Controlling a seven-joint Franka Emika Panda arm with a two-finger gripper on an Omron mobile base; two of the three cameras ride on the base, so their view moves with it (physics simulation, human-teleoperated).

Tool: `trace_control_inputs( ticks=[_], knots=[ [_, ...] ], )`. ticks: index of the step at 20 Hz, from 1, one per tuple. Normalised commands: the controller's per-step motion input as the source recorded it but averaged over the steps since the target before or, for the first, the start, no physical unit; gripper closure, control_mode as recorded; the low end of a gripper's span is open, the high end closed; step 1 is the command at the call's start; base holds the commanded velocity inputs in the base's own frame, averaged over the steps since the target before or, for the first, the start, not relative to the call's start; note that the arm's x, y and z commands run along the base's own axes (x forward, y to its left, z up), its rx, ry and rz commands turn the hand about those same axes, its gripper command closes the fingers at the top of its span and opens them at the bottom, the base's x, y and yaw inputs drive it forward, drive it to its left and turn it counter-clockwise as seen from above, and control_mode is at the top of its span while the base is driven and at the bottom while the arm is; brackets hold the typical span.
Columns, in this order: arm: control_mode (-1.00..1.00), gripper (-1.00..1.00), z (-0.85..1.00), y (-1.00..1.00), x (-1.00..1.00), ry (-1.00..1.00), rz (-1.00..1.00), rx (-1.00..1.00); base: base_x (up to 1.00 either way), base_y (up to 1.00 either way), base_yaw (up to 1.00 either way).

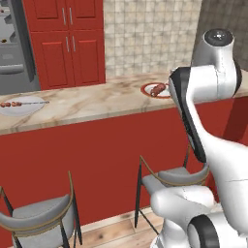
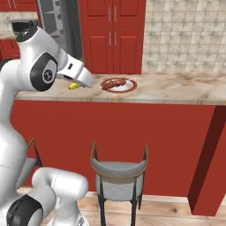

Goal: Pick up each banana from the fridge and place one banana on each plate on the dining counter.

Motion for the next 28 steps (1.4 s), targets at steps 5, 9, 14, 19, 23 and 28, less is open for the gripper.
trace_control_inputs(
  ticks=[5,9,14,19,23,28],
  knots=[
    [-1.00,1.00,-0.29,-0.63,1.00,0.16,0.01,0.00,0.00,0.00,0.00],
    [-1.00,1.00,-0.31,-0.31,1.00,0.12,0.07,0.00,0.00,0.00,0.00],
    [-1.00,1.00,-0.62,-0.03,1.00,0.04,0.21,0.03,0.00,0.00,0.00],
    [-1.00,1.00,-0.29,-0.05,1.00,0.05,0.16,0.05,0.00,0.00,0.00],
    [-1.00,1.00,-0.08,-0.06,0.99,0.11,0.01,0.00,0.00,0.00,0.00],
    [-1.00,1.00,-0.25,-0.07,0.99,0.11,0.01,0.00,0.00,0.00,0.00]
  ],
)
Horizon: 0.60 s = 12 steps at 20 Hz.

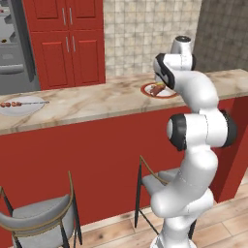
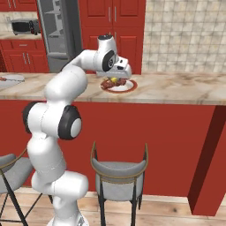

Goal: Pick up each banana from the fridge and place one banana on each plate on the dining counter.

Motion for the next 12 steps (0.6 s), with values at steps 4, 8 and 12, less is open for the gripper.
trace_control_inputs(
  ticks=[4,8,12],
  knots=[
    [-1.00,1.00,-0.43,-0.16,0.81,0.00,0.06,0.00,0.00,0.00,0.00],
    [-1.00,1.00,-0.30,-0.20,0.27,-0.01,0.07,0.00,0.00,0.00,0.00],
    [-1.00,1.00,-0.22,-0.01,-0.21,-0.07,0.02,0.00,0.00,0.00,0.00]
  ],
)
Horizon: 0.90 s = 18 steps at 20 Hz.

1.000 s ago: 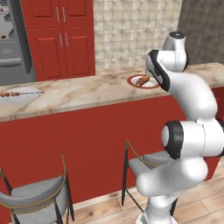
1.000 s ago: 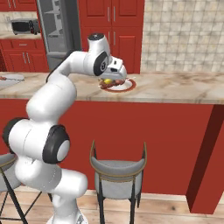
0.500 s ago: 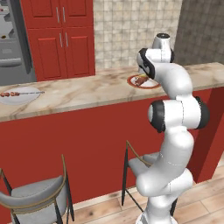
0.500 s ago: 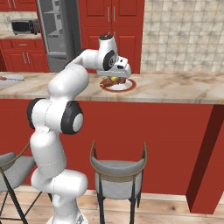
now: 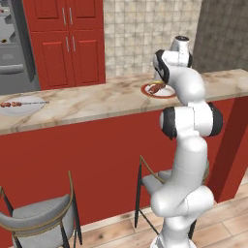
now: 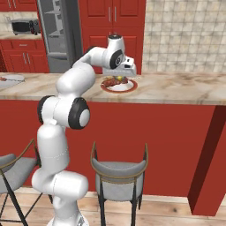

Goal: Pick up each banana from the fridge and place one banana on each plate on the dining counter.

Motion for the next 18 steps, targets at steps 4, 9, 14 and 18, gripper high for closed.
trace_control_inputs(
  ticks=[4,9,14,18],
  knots=[
    [-1.00,1.00,-0.27,0.00,-0.26,-0.07,0.00,0.01,0.00,0.00,0.00],
    [-1.00,1.00,-0.41,0.00,-0.24,-0.05,0.00,0.07,0.00,0.00,0.00],
    [-1.00,-1.00,-0.40,0.00,0.00,-0.01,0.00,0.04,0.00,0.00,0.00],
    [-1.00,-1.00,-0.01,0.00,0.02,-0.01,0.00,0.02,0.00,0.00,0.00]
  ],
)
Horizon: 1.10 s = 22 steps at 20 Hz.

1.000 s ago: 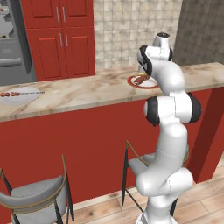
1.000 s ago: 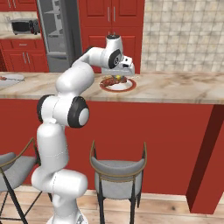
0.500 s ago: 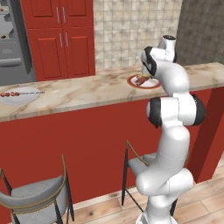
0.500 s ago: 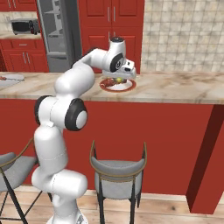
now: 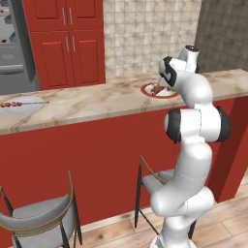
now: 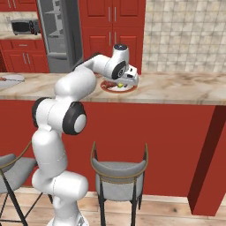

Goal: Pick up each banana from the fridge and place one banana on each plate on the dining counter.

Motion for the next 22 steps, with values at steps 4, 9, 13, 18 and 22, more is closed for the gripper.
trace_control_inputs(
  ticks=[4,9,13,18,22],
  knots=[
    [-1.00,-1.00,0.25,0.00,0.00,0.00,0.00,0.00,0.00,0.00,0.00],
    [-1.00,-1.00,0.64,-0.05,-0.03,-0.05,0.00,0.00,0.00,0.00,0.00],
    [-1.00,-1.00,0.55,0.00,-0.65,-0.06,0.00,0.00,0.00,0.00,0.00],
    [-1.00,-1.00,0.00,0.01,-1.00,-0.06,0.00,0.00,0.00,0.00,0.00],
    [-1.00,-1.00,0.09,0.24,-1.00,-0.02,-0.06,-0.01,0.00,0.00,0.00]
  ],
)
